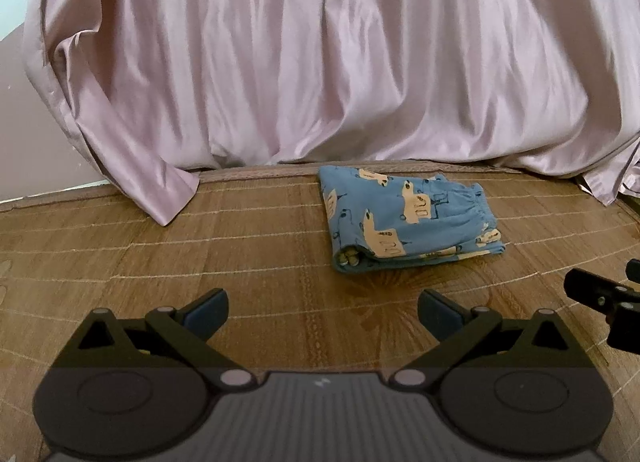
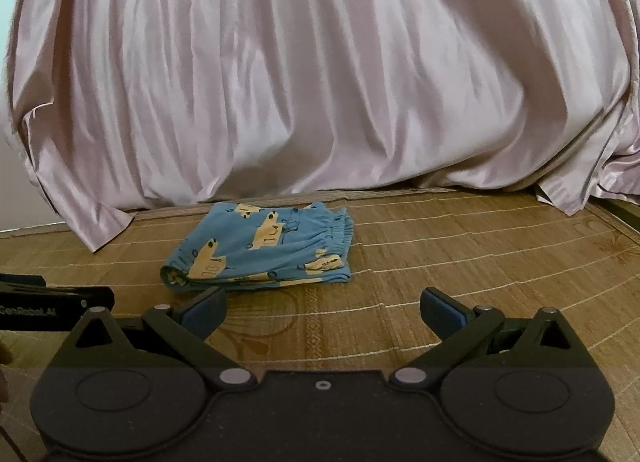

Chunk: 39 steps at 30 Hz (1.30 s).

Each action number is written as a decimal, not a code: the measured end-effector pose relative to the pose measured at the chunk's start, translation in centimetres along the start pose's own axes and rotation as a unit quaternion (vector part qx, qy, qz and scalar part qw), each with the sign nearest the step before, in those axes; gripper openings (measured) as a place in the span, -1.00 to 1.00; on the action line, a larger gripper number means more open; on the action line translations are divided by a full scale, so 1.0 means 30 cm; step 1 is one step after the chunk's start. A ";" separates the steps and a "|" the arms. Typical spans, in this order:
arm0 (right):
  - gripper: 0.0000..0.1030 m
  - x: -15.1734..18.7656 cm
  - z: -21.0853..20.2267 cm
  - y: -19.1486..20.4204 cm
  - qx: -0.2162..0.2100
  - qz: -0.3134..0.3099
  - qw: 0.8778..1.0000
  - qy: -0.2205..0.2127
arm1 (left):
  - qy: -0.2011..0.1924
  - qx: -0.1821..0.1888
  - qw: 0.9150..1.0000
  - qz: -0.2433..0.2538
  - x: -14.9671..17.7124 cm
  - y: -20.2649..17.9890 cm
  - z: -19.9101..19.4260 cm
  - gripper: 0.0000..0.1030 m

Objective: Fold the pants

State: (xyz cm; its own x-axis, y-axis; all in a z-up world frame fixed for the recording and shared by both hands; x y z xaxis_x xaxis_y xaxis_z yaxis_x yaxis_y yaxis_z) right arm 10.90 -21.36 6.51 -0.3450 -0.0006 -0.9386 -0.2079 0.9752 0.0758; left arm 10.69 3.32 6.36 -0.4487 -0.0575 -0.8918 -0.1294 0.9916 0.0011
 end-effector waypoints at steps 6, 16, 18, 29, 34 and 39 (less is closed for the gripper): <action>0.99 0.004 0.004 -0.004 -0.002 -0.001 1.000 0.007 | -0.001 0.003 1.000 0.000 -0.001 -0.001 -0.006 1.00; 0.99 0.004 0.006 -0.003 -0.006 -0.002 1.000 0.007 | -0.001 0.002 1.000 0.004 0.000 -0.006 -0.009 1.00; 0.99 0.004 0.007 -0.001 -0.008 -0.003 1.000 0.009 | -0.001 0.002 1.000 0.004 0.000 -0.006 -0.010 1.00; 0.99 0.001 0.016 -0.007 -0.003 -0.004 1.000 0.008 | 0.002 0.000 1.000 0.009 0.001 -0.004 -0.009 1.00; 0.99 -0.005 0.015 -0.017 -0.001 0.000 1.000 0.004 | 0.001 0.000 1.000 0.008 0.001 -0.003 -0.013 1.00; 0.99 -0.005 0.013 -0.013 -0.003 -0.002 1.000 0.004 | 0.001 0.000 1.000 0.009 0.002 -0.003 -0.012 1.00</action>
Point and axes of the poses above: each gripper's, at about its wrist camera, not at the fingertips, and z roughly the way its jaws point, y to its left, x to its underside, the point moved 1 cm from there along z, roughly the way its jaws point, and after that the axes turned 9 degrees about -y, right-handed, at the moved point
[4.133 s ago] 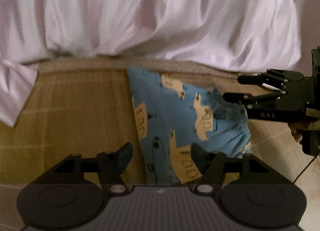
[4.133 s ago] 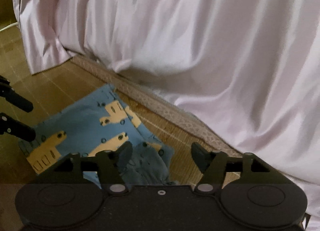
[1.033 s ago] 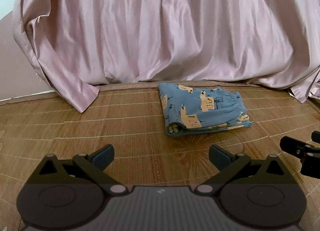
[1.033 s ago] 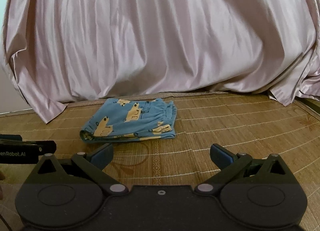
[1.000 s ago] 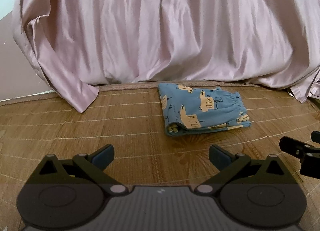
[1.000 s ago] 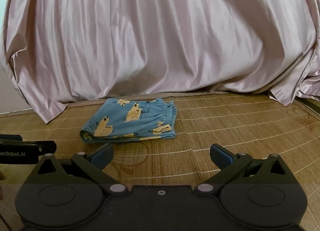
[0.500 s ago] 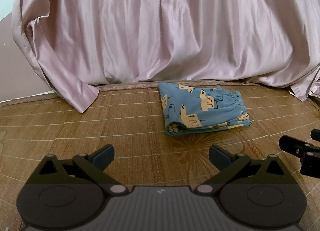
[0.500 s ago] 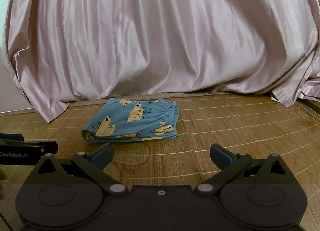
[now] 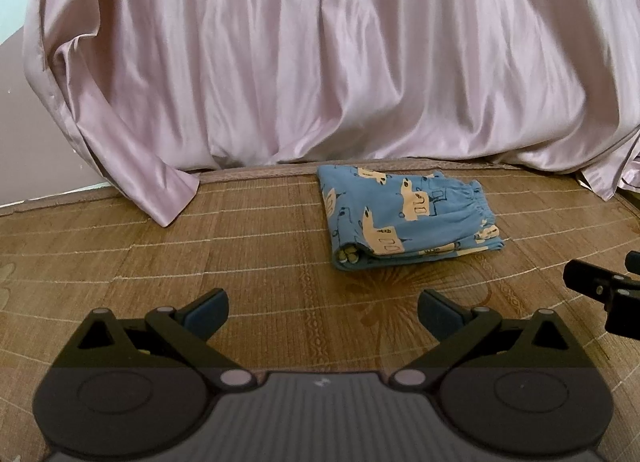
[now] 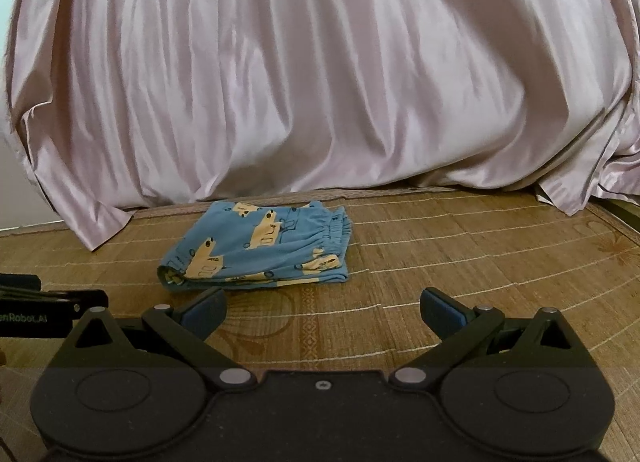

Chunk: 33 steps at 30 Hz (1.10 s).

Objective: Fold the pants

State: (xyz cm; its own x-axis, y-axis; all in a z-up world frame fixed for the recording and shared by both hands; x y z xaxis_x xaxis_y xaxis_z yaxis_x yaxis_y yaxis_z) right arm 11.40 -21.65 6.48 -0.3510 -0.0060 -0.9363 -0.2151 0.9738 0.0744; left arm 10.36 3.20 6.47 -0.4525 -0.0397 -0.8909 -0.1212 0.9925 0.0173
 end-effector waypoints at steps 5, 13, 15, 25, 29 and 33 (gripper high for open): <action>0.99 -0.001 -0.002 0.003 -0.003 0.001 1.000 0.000 | 0.000 -0.001 1.000 0.001 -0.001 0.000 0.002 1.00; 0.99 -0.004 -0.005 0.003 -0.007 0.000 1.000 0.000 | 0.001 -0.002 1.000 0.001 0.000 0.001 -0.001 1.00; 0.99 -0.004 -0.005 0.003 -0.007 0.000 1.000 0.000 | 0.002 -0.002 1.000 0.001 0.001 0.000 -0.001 1.00; 0.99 -0.002 -0.005 0.004 -0.008 0.000 1.000 0.001 | 0.006 -0.001 1.000 0.002 0.002 0.002 -0.004 1.00; 0.99 -0.002 -0.005 0.003 -0.008 0.000 1.000 0.001 | 0.029 -0.015 0.999 0.021 -0.007 -0.015 0.005 1.00; 0.99 -0.001 -0.005 0.004 -0.009 0.000 1.000 0.002 | 0.025 -0.022 0.999 0.036 -0.006 -0.029 -0.001 1.00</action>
Point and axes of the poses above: each gripper's, at about its wrist camera, not at the fingertips, and z roughly the way its jaws point, y to its left, x to its underside, the point moved 1 cm from there along z, roughly the way its jaws point, and after that the axes turned 9 degrees about -y, right-handed, at the moved point
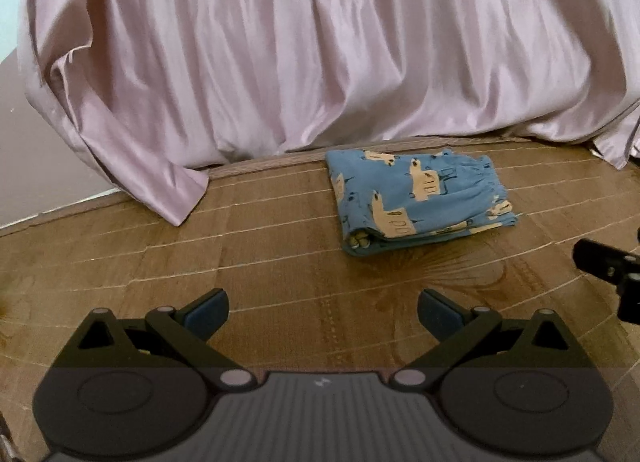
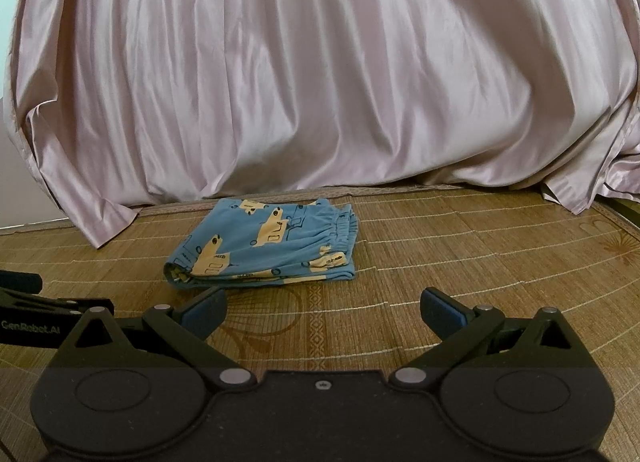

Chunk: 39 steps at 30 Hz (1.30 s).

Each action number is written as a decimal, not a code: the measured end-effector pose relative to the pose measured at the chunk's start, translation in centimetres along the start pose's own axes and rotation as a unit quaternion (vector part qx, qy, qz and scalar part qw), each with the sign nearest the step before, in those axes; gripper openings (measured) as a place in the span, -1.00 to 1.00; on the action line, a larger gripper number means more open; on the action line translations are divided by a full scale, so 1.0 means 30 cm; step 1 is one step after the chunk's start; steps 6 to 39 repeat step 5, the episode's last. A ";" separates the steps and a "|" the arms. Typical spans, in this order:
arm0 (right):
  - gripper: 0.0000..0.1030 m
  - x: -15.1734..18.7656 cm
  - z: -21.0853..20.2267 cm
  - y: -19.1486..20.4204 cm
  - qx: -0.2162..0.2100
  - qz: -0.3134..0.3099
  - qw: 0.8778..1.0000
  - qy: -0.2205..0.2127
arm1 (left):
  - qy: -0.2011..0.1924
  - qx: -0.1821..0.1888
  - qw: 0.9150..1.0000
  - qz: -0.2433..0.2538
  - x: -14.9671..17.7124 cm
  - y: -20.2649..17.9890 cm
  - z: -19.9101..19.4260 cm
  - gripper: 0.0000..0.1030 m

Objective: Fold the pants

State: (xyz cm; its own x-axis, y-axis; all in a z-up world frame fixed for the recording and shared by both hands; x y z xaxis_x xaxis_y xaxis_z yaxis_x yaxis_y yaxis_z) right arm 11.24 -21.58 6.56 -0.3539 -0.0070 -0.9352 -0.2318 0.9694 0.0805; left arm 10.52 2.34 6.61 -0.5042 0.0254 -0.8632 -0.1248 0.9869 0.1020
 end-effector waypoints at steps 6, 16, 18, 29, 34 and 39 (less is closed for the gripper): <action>0.99 0.002 -0.001 0.001 -0.001 -0.001 1.000 0.001 | -0.003 0.000 1.000 0.002 0.001 0.003 -0.002 1.00; 0.99 0.002 -0.001 0.001 -0.001 -0.001 1.000 0.001 | -0.003 0.000 1.000 0.002 0.001 0.003 -0.002 1.00; 0.99 0.002 -0.001 0.001 -0.001 -0.001 1.000 0.001 | -0.003 0.000 1.000 0.002 0.001 0.003 -0.002 1.00; 0.99 0.002 -0.001 0.001 -0.001 -0.001 1.000 0.001 | -0.003 0.000 1.000 0.002 0.001 0.003 -0.002 1.00; 0.99 0.002 -0.001 0.001 -0.001 -0.001 1.000 0.001 | -0.003 0.000 1.000 0.002 0.001 0.003 -0.002 1.00; 0.99 0.002 -0.001 0.001 -0.001 -0.001 1.000 0.001 | -0.003 0.000 1.000 0.002 0.001 0.003 -0.002 1.00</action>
Point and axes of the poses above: each gripper's, at about its wrist camera, not at the fingertips, and z roughly the way its jaws point, y to its left, x to its underside, the point moved 1 cm from there along z, roughly the way its jaws point, and after that the axes turned 9 degrees about -y, right-handed, at the moved point
